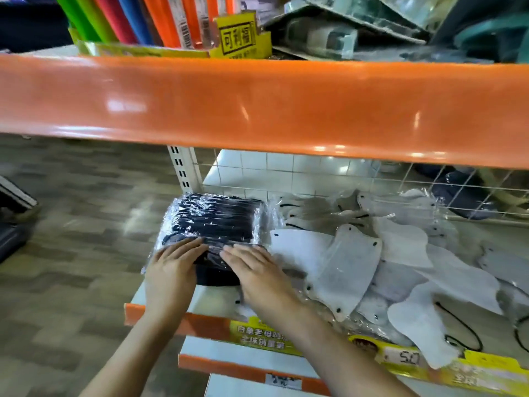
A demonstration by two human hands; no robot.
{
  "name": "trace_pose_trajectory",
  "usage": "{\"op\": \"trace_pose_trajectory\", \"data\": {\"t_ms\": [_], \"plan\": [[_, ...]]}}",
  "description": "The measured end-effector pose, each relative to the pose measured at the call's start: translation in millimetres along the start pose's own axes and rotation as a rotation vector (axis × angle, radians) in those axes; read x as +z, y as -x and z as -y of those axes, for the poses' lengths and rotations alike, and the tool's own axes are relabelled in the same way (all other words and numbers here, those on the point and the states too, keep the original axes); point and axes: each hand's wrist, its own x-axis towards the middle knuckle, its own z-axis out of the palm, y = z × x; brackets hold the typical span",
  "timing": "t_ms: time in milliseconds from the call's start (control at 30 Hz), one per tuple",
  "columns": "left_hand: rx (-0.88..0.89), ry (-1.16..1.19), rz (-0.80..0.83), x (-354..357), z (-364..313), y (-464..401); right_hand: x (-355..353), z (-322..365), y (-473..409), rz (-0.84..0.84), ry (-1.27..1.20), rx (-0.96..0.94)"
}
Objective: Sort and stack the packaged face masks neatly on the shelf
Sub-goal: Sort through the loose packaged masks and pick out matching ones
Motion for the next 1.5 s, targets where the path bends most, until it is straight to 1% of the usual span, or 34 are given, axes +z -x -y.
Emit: {"op": "trace_pose_trajectory", "data": {"t_ms": [67,167,367,467,533,700,800,900,967,1167,1233,1300,1400,1500], "plan": [[-0.044,-0.028,0.040,3.8,17.3,9.7,8.6,8.8,-3.2,0.071,-0.010,0.001],[-0.072,-0.096,0.134,11.5,34.4,21.0,15.4,16.3,-6.1,0.206,-0.093,0.052],[-0.180,-0.118,0.390,17.3,45.9,28.0,21.8,18.5,-7.3,0.335,-0.017,0.110],[-0.127,-0.166,0.490,19.7,51.2,25.9,20.0,17.3,-9.3,0.381,0.020,0.106],[-0.113,-0.157,0.536,19.6,54.6,24.2,19.3,15.8,-11.1,0.381,0.031,0.109],[-0.086,-0.113,0.506,16.7,54.9,19.1,19.1,13.6,-13.9,0.394,0.040,0.129],[-0.098,-0.098,0.517,21.0,53.5,15.9,21.6,12.4,-17.1,0.348,0.033,0.161],[-0.105,-0.087,0.462,24.2,51.8,12.2,24.9,12.1,-20.5,0.286,0.035,0.189],[-0.109,-0.105,0.457,27.2,52.6,12.3,26.8,11.6,-21.9,0.247,0.037,0.192],[-0.054,-0.171,0.391,27.6,56.9,17.9,34.0,11.3,-19.5,0.182,0.082,0.158],[-0.029,-0.194,0.359,25.3,58.2,19.6,35.2,11.9,-18.6,0.104,0.111,0.114],[-0.006,-0.183,0.293,22.6,58.3,21.7,34.5,14.0,-18.0,0.072,0.116,0.048],[-0.012,-0.142,0.236,18.2,58.8,23.8,35.0,14.0,-17.2,0.079,0.127,0.001],[-0.028,-0.142,0.251,15.5,59.7,22.3,38.1,12.0,-16.7,0.091,0.130,0.016]]}}
